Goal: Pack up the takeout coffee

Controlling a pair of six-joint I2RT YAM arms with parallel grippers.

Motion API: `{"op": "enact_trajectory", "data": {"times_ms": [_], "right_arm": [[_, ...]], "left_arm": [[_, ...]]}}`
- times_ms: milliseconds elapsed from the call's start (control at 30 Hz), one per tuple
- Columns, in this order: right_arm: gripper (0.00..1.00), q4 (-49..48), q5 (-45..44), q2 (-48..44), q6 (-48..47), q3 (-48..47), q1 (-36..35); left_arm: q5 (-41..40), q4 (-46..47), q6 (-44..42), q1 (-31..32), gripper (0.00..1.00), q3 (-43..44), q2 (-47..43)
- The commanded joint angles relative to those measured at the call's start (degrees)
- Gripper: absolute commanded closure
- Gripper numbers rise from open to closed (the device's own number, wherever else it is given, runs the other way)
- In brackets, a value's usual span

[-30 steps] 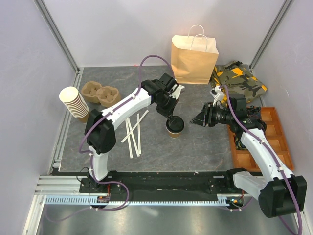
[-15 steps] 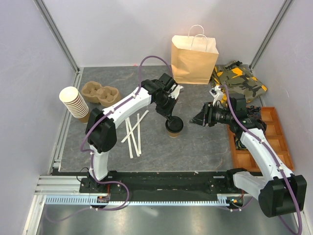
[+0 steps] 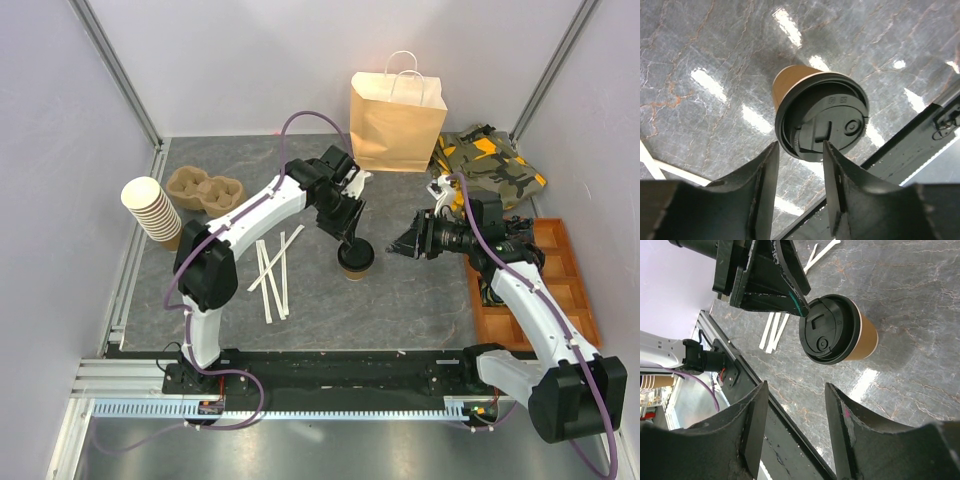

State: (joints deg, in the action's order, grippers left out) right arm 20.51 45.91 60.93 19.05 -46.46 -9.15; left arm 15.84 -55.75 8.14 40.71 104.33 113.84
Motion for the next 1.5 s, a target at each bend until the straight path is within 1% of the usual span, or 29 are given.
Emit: {"op": "enact_trajectory", "data": {"times_ms": [0, 33, 67, 100, 133, 167, 200, 233, 267, 300, 333, 367, 400, 433, 500, 567, 633, 700, 733, 833, 1000, 1300, 1400, 1467], "right_arm": [[0.44, -2.3, 2.2, 0.4, -1.3, -0.5, 0.0], [0.47, -2.8, 2.6, 0.5, -0.7, -0.4, 0.0], [0.49, -4.5, 3.0, 0.6, -0.2, -0.1, 0.1], [0.5, -5.6, 3.3, 0.6, 0.8, 0.7, 0.1], [0.54, -8.1, 3.7, 0.6, 2.6, 1.0, -0.3], [0.57, -9.4, 3.8, 0.9, 3.5, 1.4, -0.5], [0.59, -10.6, 3.9, 0.9, 4.2, 2.1, -1.0], [0.64, -13.4, 3.8, 1.2, 4.9, 2.3, -2.2], [0.68, -15.1, 3.7, 1.8, 7.1, 2.7, -2.8], [0.71, -16.9, 3.6, 2.3, 8.3, 3.4, -3.5], [0.76, -20.0, 3.4, 2.9, 9.8, 3.7, -5.2], [0.79, -22.3, 3.0, 4.3, 12.0, 4.1, -6.2], [0.81, -23.8, 2.8, 5.1, 13.2, 4.4, -7.2], [0.84, -25.9, 2.7, 5.9, 13.9, 4.6, -8.6], [0.87, -28.1, 2.8, 8.2, 15.7, 5.7, -9.3], [0.91, -31.2, 3.3, 10.3, 16.8, 6.6, -9.4], [0.92, -32.5, 4.6, 11.9, 16.8, 7.0, -9.3], [0.93, -32.6, 5.8, 14.5, 15.9, 6.7, -9.3], [0.94, -33.1, 6.2, 16.1, 15.8, 6.8, -9.4], [0.97, -35.6, 7.5, 18.4, 18.0, 6.7, -9.4], [0.99, -37.6, 8.1, 19.8, 20.0, 7.4, -9.3], [1.0, -36.6, 9.3, 24.6, 18.6, 9.1, -7.3], [1.0, -35.9, 9.6, 26.5, 18.1, 9.0, -6.2], [1.0, -35.4, 9.7, 27.3, 17.9, 8.8, -5.8]], "left_arm": [[3.1, 0.1, 0.2, -0.3, 0.5, 3.2, -4.0], [3.1, 0.5, -0.1, -0.5, 0.49, 3.2, -5.8], [3.6, 2.0, -0.2, -0.8, 0.46, 3.0, -7.0], [5.9, 3.5, 0.2, -1.4, 0.39, 0.9, -8.4], [8.6, 5.5, 0.6, -3.7, 0.35, -1.0, -12.5], [12.3, 8.1, 1.0, -5.3, 0.31, -3.6, -14.6], [20.5, 15.7, 2.8, -6.9, 0.24, -10.1, -17.1], [23.4, 19.6, 4.7, -9.8, 0.23, -13.7, -21.3], [25.6, 24.4, 6.6, -10.7, 0.23, -20.5, -23.6], [29.0, 32.5, 9.8, -11.3, 0.23, -23.9, -25.4], [29.9, 36.1, 11.1, -11.4, 0.23, -26.7, -26.9], [30.1, 38.8, 12.3, -11.4, 0.23, -31.4, -29.4], [31.2, 41.9, 16.2, -11.4, 0.23, -33.9, -30.2], [31.5, 47.9, 17.5, -11.4, 0.24, -35.9, -30.9], [31.9, 51.6, 20.6, -11.4, 0.26, -40.2, -31.6], [31.9, 58.0, 23.0, -11.4, 0.29, -43.7, -31.6], [32.6, 62.3, 25.8, -11.5, 0.31, -45.1, -30.7], [32.8, 64.4, 27.7, -11.5, 0.32, -46.8, -30.3], [33.0, 67.1, 28.2, -11.5, 0.32, -47.5, -30.2], [32.6, 69.8, 29.6, -11.5, 0.33, -49.4, -30.3], [32.4, 70.2, 30.0, -11.8, 0.35, -50.1, -29.9], [32.2, 71.3, 31.0, -12.4, 0.39, -50.5, -28.5], [32.2, 71.3, 31.2, -12.5, 0.42, -50.6, -28.1], [32.3, 71.3, 31.7, -12.6, 0.46, -50.9, -27.8]]}}
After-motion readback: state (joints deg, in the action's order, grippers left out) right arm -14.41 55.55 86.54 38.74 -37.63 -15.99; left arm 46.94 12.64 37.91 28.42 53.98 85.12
